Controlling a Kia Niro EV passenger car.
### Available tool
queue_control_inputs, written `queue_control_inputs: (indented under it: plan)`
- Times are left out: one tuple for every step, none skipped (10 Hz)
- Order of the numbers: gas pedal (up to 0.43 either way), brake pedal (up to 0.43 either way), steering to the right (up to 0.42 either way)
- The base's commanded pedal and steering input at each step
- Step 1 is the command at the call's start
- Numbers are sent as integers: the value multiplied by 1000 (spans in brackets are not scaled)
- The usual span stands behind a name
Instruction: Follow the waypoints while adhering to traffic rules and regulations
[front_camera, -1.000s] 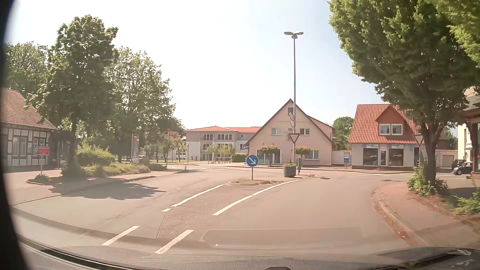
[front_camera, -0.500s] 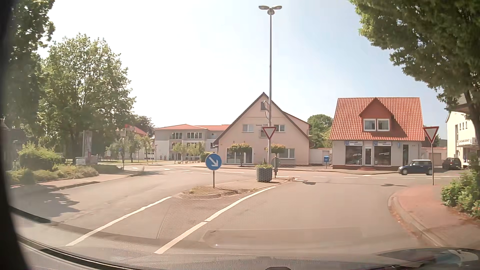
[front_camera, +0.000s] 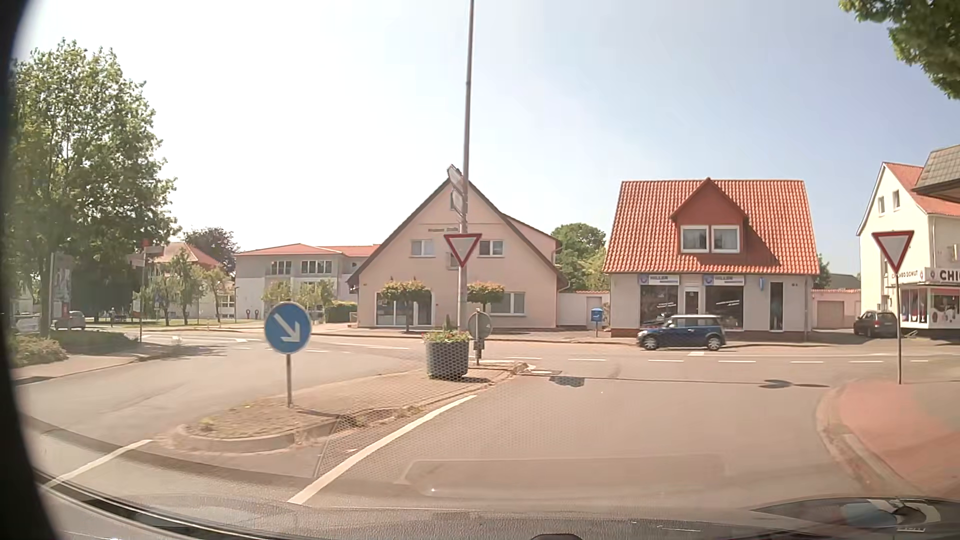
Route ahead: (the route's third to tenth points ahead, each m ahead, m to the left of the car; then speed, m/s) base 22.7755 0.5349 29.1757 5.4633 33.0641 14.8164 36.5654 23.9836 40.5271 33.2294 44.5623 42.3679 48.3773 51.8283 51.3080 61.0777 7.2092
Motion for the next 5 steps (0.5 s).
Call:
queue_control_inputs:
  plan:
    - [0, 195, 133]
    - [0, 189, 134]
    - [0, 189, 135]
    - [0, 189, 135]
    - [0, 189, 135]
